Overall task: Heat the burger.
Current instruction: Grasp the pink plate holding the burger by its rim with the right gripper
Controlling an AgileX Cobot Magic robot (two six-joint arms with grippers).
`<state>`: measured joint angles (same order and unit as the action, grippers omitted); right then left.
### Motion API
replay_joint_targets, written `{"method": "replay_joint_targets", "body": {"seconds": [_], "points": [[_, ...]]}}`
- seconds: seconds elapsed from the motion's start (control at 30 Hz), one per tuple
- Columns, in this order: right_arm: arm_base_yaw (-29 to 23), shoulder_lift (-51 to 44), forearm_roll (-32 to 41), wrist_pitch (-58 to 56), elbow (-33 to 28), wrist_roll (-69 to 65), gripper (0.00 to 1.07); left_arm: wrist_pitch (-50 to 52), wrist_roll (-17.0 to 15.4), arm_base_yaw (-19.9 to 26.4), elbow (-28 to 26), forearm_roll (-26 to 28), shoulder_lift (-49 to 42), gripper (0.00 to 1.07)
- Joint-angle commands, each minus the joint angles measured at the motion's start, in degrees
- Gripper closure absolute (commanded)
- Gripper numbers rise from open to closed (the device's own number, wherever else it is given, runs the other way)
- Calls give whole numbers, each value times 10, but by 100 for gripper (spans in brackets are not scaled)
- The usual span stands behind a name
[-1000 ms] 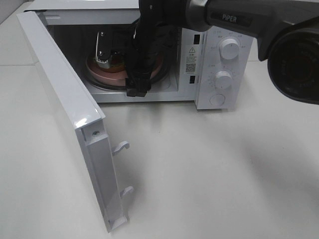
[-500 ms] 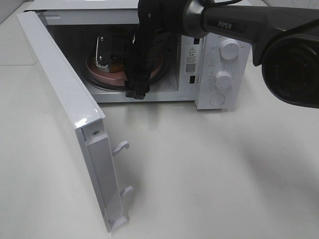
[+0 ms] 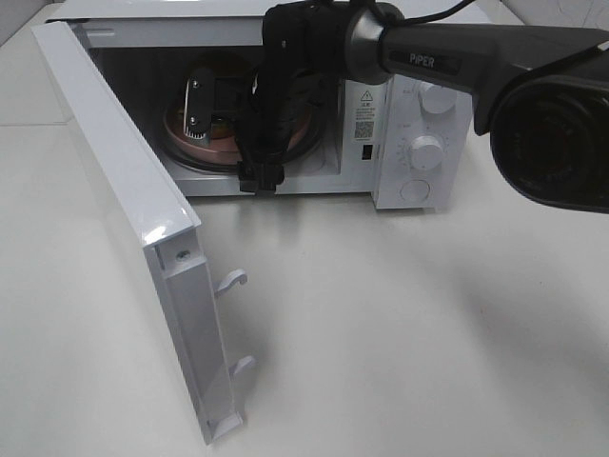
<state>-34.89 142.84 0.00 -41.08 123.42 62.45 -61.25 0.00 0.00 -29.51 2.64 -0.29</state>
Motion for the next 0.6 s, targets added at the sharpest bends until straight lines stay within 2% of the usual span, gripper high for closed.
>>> {"method": "replay_joint_targets", "body": {"seconds": [0.03, 0.6], "points": [[3, 4, 5, 2, 3, -5, 31, -2, 0, 1, -1, 1, -10, 6], [3, 29, 20, -18, 3, 5, 31, -2, 0, 1, -1, 1, -10, 6]]}}
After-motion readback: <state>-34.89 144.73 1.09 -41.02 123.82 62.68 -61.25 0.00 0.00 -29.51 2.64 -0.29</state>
